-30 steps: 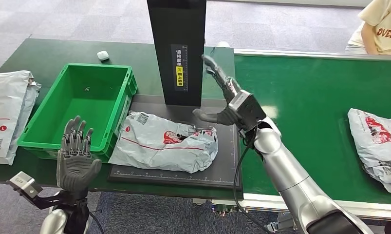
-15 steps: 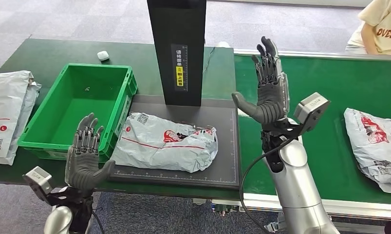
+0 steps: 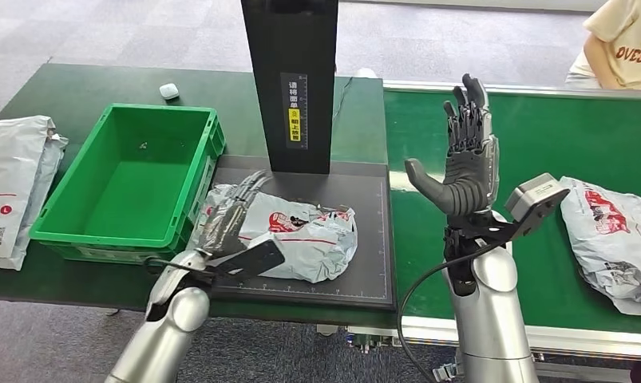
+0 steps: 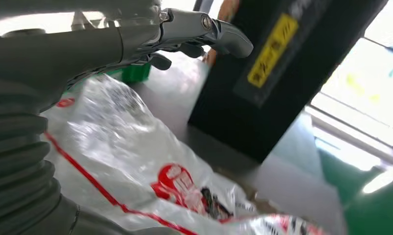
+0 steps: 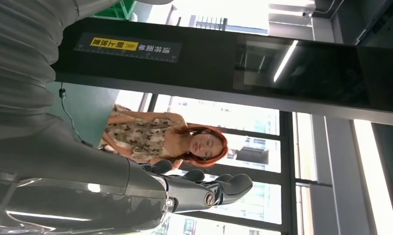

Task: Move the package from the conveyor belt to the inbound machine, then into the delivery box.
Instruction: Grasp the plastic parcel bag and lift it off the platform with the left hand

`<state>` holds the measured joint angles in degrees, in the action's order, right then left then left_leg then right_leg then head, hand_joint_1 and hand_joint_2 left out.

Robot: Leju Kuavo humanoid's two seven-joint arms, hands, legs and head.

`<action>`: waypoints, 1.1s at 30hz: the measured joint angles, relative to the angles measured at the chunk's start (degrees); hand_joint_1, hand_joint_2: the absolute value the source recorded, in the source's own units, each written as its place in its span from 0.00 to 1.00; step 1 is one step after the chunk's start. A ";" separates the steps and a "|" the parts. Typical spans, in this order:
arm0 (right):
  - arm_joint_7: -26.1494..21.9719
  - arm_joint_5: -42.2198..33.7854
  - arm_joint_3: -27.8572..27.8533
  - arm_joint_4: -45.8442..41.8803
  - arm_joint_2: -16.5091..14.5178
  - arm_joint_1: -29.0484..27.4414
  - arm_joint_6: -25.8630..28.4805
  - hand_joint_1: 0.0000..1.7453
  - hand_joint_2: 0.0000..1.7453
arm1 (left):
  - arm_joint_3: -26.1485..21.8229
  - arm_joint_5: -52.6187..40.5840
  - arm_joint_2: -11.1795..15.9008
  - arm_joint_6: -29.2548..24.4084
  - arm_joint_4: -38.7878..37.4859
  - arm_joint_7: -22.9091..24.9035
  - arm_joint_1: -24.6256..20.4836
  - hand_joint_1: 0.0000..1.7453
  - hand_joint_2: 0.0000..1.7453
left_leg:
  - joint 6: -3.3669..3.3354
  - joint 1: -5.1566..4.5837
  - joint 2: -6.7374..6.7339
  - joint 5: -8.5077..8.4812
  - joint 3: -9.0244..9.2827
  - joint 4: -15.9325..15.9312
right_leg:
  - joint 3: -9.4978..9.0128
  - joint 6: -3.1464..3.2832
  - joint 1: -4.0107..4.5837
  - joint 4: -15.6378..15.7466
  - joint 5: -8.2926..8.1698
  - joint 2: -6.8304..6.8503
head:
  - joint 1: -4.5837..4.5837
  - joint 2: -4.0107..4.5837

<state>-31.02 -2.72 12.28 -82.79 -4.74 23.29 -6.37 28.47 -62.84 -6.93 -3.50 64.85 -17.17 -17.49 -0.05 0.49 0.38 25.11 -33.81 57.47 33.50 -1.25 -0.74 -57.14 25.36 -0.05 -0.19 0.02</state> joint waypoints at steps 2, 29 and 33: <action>-0.09 0.43 -0.75 0.39 -0.53 0.01 -0.33 0.00 1.00 | 2.50 -1.76 -0.36 0.20 -6.38 1.91 -3.81 0.00 1.00 | 0.00 0.00 -0.01 -0.01 0.00 0.00 | 0.00 0.00 0.00 0.00 0.00 -0.01 | 0.00 0.00; -1.80 2.66 -5.68 0.04 -3.25 -5.18 -0.52 0.00 1.00 | 7.29 -11.23 -3.65 4.34 -33.22 14.77 -18.52 1.00 1.00 | 0.07 0.01 -0.02 -0.11 0.52 -0.05 | -0.49 0.08 0.04 -0.02 -0.06 -0.01 | -0.01 0.00; -1.59 2.66 -6.19 -1.04 -3.26 -6.12 -0.52 0.00 1.00 | 7.27 -11.83 -3.65 3.62 -33.20 13.43 -18.44 1.00 1.00 | 0.07 0.01 -0.02 -0.11 0.52 -0.05 | -0.49 0.08 0.03 -0.02 -0.06 -0.01 | -0.01 0.00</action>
<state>-32.61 -0.07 6.09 -83.84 -8.00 17.17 -6.89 35.74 -74.67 -10.58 0.12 31.65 -3.73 -35.93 0.02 0.50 0.36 25.00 -33.29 57.42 33.01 -1.17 -0.71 -57.16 25.30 -0.06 -0.20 0.02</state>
